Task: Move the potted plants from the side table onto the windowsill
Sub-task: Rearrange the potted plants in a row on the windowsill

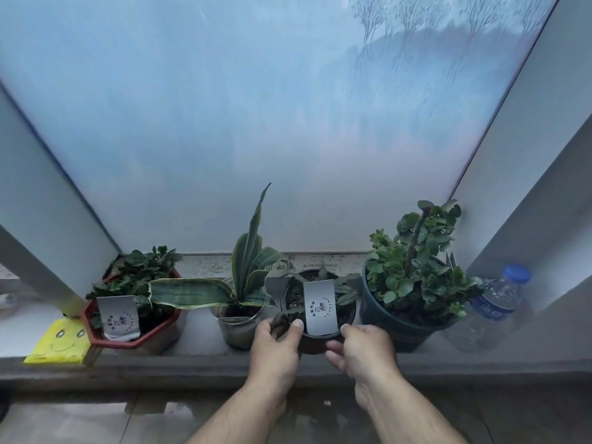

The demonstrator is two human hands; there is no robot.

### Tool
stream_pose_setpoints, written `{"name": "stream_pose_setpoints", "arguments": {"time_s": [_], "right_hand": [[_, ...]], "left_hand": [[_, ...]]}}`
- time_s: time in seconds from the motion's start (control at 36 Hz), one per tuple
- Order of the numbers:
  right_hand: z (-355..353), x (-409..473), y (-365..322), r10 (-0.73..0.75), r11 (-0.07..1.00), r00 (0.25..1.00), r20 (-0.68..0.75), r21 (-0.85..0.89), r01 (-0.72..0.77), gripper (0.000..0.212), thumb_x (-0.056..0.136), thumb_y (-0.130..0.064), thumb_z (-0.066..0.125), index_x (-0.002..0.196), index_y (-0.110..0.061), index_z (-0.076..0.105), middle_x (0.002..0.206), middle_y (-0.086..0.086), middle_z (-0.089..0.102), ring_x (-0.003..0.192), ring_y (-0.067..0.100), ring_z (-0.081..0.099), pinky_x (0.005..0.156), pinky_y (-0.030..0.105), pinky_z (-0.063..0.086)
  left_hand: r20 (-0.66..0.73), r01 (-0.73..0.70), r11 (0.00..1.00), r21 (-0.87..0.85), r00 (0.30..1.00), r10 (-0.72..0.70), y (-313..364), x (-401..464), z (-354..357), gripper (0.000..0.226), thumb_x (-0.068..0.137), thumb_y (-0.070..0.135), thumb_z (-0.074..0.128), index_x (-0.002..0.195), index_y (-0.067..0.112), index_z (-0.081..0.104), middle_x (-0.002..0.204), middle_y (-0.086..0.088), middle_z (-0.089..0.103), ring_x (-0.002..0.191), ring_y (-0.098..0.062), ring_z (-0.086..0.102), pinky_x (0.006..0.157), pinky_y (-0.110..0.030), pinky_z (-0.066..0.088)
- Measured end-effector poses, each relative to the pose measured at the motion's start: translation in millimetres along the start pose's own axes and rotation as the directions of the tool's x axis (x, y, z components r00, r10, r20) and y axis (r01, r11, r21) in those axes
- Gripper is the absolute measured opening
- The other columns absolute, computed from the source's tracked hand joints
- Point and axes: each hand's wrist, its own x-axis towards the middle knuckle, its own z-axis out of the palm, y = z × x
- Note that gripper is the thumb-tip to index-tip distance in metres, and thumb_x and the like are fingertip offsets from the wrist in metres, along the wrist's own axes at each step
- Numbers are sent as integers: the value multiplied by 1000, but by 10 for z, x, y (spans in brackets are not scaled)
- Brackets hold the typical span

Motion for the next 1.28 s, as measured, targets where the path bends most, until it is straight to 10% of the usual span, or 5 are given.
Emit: {"name": "stream_pose_setpoints", "arguments": {"time_s": [0.22,0.56,0.89,1.14,1.28], "right_hand": [[9,-29,-10,-30,1000,1000,-8,3,30,17,98,-6,53,114,-12,55,100,12,70,77,21,73,63,35,63],[43,-59,-21,-42,998,998,48,49,40,27,100,-3,52,124,-15,53,99,9,70,71,19,72,60,32,60],[-123,-254,-95,-23,994,995,100,-106,33,42,100,-19,59,139,-18,45,96,-3,62,84,20,72,75,38,62],[-914,-560,-441,-42,891,971,234,-431,142,23,95,-21,67,116,-18,59,100,3,68,72,15,72,60,27,52],[-1460,-433,-656,-157,907,985,73,-383,173,8,97,-19,66,99,-11,68,92,11,75,75,21,72,65,33,54]], "left_hand": [[7,63,989,-136,998,-63,94,-25,37,28,96,11,62,119,11,47,102,3,66,89,-7,62,72,-30,51],[82,93,984,-152,993,-81,63,-16,39,19,101,16,54,105,1,66,89,-10,79,82,-21,72,86,-37,55],[15,114,990,78,993,-115,87,-182,48,36,94,42,62,96,6,60,79,-8,60,69,-21,53,66,-34,49],[128,-120,939,322,988,83,300,-657,122,16,90,32,68,95,17,63,94,-5,69,81,-16,73,70,-40,63],[193,-116,939,325,980,55,204,-675,342,14,92,33,66,98,20,64,99,-4,70,86,-15,73,75,-40,63]]}}
